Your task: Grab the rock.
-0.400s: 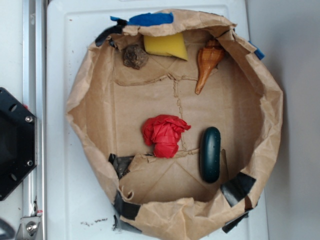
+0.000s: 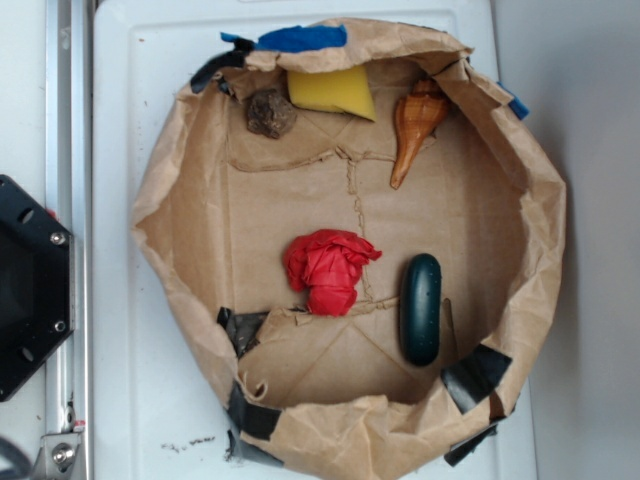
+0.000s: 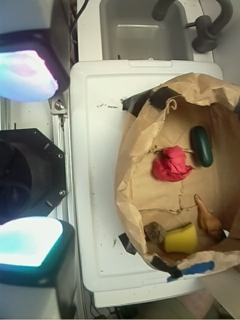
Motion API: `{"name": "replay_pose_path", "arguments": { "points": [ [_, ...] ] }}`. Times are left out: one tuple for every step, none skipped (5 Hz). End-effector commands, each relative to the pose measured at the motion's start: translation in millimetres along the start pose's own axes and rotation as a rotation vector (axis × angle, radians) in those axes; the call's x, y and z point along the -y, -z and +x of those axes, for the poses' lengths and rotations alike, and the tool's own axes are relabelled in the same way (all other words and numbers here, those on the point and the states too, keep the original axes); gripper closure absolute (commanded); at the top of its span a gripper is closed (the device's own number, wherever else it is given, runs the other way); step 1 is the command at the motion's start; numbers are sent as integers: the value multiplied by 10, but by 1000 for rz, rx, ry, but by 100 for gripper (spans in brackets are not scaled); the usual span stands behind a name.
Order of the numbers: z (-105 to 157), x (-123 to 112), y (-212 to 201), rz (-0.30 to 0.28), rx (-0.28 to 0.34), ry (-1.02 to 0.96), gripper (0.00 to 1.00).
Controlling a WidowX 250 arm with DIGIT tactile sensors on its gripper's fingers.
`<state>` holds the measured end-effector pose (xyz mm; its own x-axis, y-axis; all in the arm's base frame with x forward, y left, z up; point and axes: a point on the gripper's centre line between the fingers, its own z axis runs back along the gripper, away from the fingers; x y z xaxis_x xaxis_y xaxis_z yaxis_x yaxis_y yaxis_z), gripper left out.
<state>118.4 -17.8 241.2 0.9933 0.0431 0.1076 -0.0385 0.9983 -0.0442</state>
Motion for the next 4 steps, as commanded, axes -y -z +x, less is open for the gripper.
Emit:
{"name": "replay_pose_path", "arguments": {
  "points": [
    [580,16,133,32,52,-123,0],
    [827,-60,219,38,52,-205,0],
    [1035,-159,331,46,35,-304,0],
    [1110,-469,502,30,31,-394,0]
  ]
}}
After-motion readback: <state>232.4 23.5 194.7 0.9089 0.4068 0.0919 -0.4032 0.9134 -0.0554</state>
